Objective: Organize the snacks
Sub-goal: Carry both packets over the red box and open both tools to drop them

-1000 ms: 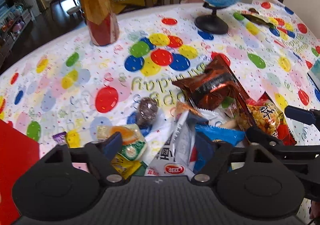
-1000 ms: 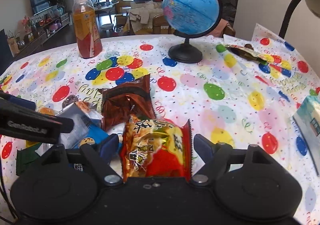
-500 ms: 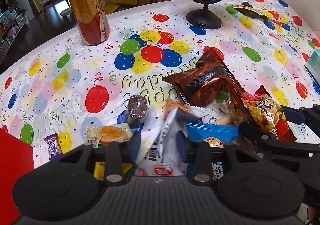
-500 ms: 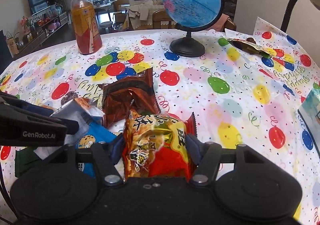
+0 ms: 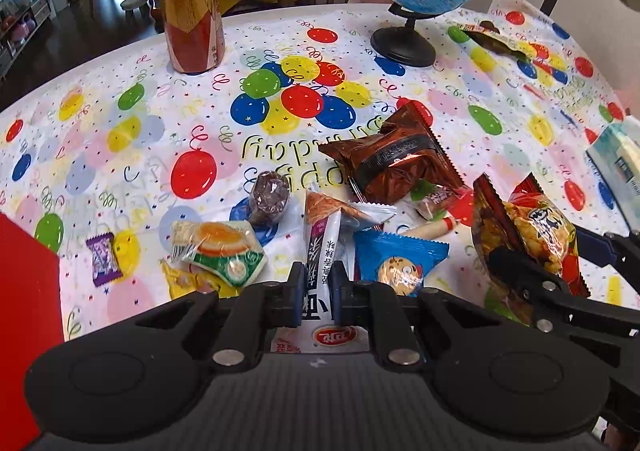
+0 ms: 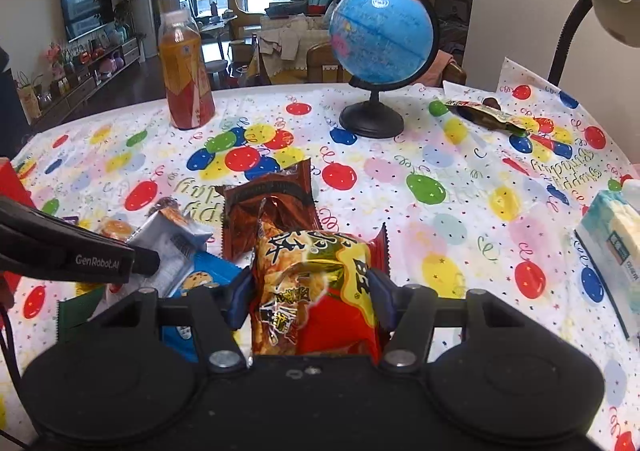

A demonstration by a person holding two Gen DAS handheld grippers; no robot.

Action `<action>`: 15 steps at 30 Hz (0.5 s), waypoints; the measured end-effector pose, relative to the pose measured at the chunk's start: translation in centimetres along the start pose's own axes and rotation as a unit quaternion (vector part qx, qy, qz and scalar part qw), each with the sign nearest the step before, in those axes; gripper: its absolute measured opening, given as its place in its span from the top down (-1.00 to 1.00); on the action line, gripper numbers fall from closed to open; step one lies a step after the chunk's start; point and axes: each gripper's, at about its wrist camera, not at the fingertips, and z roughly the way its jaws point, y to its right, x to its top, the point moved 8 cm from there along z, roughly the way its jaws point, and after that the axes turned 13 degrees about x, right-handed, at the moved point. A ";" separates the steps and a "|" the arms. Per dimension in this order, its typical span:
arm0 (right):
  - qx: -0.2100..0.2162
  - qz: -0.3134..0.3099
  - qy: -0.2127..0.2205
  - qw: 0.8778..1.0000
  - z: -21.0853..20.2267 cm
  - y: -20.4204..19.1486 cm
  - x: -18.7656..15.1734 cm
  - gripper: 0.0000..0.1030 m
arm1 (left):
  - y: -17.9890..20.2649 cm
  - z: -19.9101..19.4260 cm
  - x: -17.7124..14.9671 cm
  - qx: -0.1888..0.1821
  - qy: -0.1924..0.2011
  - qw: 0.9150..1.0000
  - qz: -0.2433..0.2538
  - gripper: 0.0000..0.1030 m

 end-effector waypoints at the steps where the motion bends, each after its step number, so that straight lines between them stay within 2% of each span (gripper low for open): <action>1: 0.001 0.001 0.001 1.000 -0.4 -0.2 0.0 -0.12 | -0.2 -0.4 -0.1 -0.002 0.000 1.000 -0.004 0.75; 15: 0.035 -0.014 0.014 0.999 -5.7 -5.7 1.3 -0.12 | -4.9 -7.5 -1.9 -0.006 0.013 0.999 -0.045 0.75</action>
